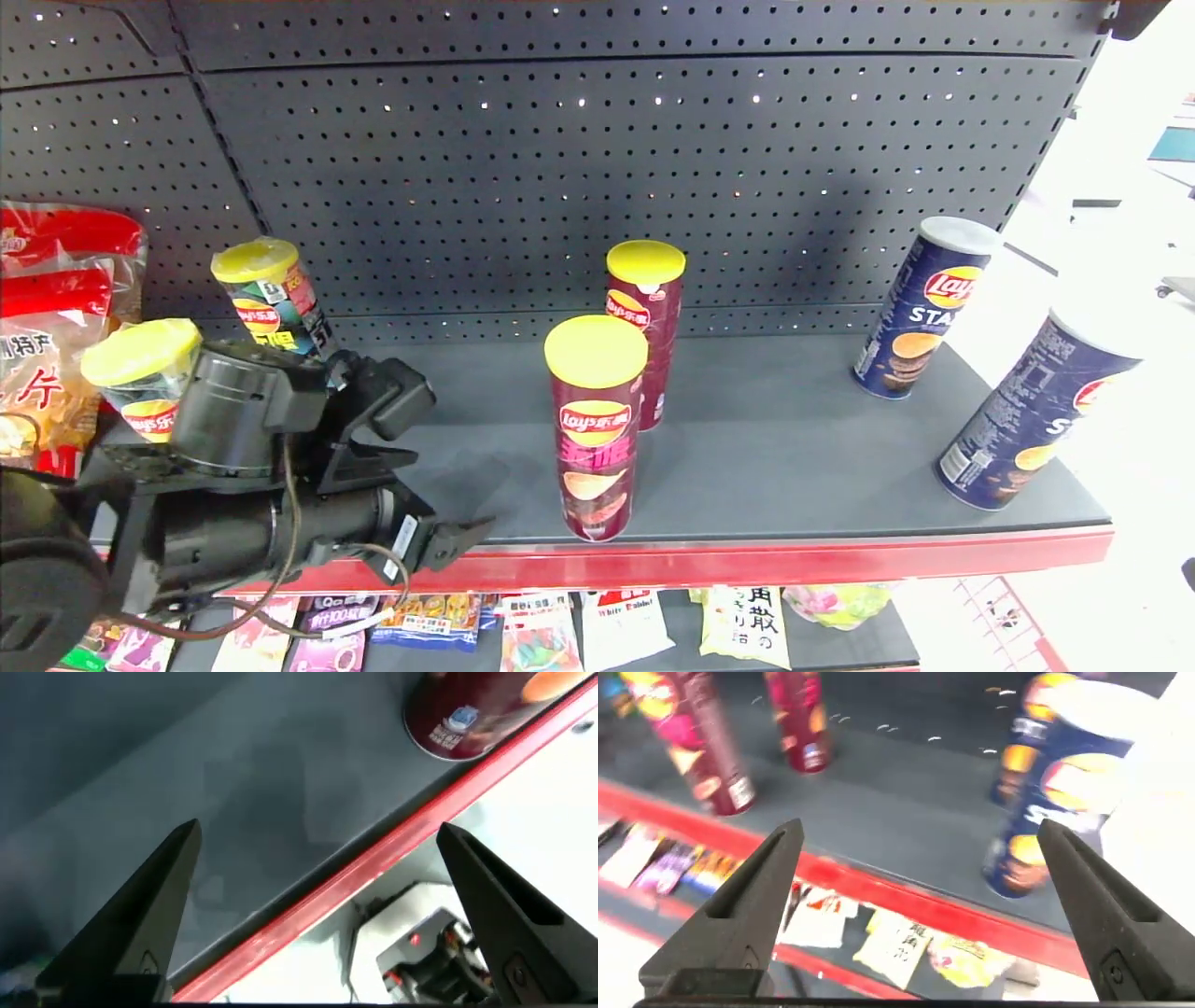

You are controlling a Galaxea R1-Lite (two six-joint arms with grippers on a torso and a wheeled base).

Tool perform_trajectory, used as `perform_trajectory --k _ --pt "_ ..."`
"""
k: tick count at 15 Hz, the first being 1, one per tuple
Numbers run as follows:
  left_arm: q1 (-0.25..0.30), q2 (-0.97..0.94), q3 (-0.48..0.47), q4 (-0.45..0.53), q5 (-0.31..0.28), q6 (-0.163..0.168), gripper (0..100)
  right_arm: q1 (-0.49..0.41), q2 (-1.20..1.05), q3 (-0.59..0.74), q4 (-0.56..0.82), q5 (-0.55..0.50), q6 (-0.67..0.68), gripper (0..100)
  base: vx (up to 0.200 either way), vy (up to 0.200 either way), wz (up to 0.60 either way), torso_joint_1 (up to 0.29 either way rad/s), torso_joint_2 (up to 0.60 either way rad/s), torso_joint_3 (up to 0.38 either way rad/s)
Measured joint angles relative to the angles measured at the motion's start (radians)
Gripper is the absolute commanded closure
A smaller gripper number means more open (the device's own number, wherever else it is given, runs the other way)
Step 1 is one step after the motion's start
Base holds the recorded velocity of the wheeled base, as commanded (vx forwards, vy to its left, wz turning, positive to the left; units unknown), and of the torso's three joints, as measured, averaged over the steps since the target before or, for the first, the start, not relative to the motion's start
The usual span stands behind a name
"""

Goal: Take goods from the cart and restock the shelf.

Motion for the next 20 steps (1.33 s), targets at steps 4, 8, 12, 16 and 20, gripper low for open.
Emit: perform_trajectory --k 4,8,12,16,20 --pt "-0.017 0.113 -0.063 -0.001 0.027 0.0 0 -0.027 -0.043 0.002 0.0 0.0 0.011 0 0.0 0.0 0.0 0.0 0.0 0.0" --pt "-0.018 0.207 -0.141 -0.071 0.037 0.001 0 -0.029 -0.052 0.005 0.0 0.0 0.016 0 0.0 0.0 0.0 0.0 0.0 0.0" --pt "-0.017 0.259 -0.158 -0.107 0.037 0.004 0 -0.029 -0.053 0.005 0.0 0.0 0.026 0 0.0 0.0 0.0 0.0 0.0 0.0" --pt "-0.022 0.279 -0.182 -0.106 0.034 0.005 0 -0.03 -0.053 0.006 0.0 0.0 0.028 0 0.0 0.0 0.0 0.0 0.0 0.0" --pt "-0.041 0.307 -0.227 -0.105 0.03 0.003 0 -0.029 -0.052 0.008 0.002 0.0 0.029 0 0.0 0.0 0.0 0.0 0.0 0.0"
